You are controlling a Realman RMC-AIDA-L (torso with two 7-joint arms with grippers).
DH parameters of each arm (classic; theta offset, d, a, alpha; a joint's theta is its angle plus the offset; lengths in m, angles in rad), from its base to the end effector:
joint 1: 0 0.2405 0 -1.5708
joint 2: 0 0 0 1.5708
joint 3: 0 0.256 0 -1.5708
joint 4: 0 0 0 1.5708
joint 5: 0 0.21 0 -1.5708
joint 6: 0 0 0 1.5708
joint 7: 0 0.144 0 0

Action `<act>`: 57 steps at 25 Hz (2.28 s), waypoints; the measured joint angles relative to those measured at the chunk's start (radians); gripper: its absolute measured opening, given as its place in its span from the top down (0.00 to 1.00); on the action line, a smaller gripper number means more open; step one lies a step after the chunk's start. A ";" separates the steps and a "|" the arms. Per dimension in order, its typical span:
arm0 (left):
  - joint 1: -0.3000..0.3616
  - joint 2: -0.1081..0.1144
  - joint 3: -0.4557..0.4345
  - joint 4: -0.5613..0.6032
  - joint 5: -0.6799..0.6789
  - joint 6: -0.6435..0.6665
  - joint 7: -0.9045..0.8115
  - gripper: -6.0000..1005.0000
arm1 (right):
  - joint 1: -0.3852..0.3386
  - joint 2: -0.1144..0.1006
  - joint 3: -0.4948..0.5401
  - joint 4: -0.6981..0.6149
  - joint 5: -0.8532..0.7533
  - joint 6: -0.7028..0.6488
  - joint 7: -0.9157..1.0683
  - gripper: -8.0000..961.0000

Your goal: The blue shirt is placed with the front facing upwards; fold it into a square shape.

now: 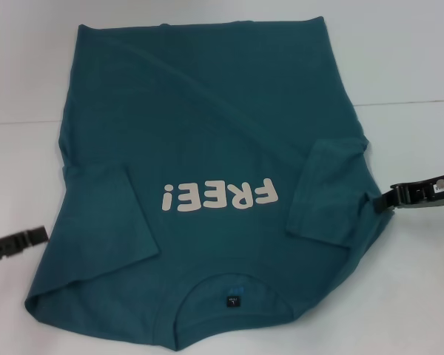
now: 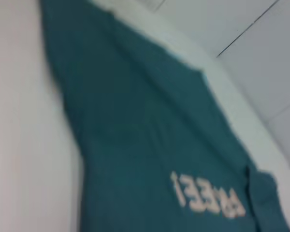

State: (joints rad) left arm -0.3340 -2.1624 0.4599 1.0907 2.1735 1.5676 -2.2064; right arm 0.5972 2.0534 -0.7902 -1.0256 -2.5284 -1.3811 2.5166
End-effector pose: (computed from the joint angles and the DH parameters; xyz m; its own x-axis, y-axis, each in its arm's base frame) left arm -0.3198 0.2935 0.0702 0.2145 0.7482 0.6278 0.9688 -0.2445 -0.0397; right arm 0.2771 0.3804 0.0565 0.3668 -0.8737 -0.3195 -0.9014 -0.2489 -0.3542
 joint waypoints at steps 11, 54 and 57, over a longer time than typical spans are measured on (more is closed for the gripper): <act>0.019 -0.013 0.192 0.137 0.163 -0.044 -0.126 0.24 | -0.006 -0.015 0.017 0.029 0.044 0.016 -0.001 0.97; -0.014 -0.006 0.248 0.041 0.296 -0.170 -0.088 0.25 | -0.001 -0.016 0.036 0.052 0.045 0.009 -0.036 0.97; -0.015 -0.006 0.255 0.038 0.298 -0.171 -0.083 0.25 | 0.001 -0.016 0.036 0.052 0.045 0.004 -0.036 0.97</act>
State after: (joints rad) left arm -0.3491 -2.1687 0.7154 1.1289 2.4720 1.3963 -2.2896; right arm 0.5979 2.0375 -0.7547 -0.9734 -2.4839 -1.3771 2.4805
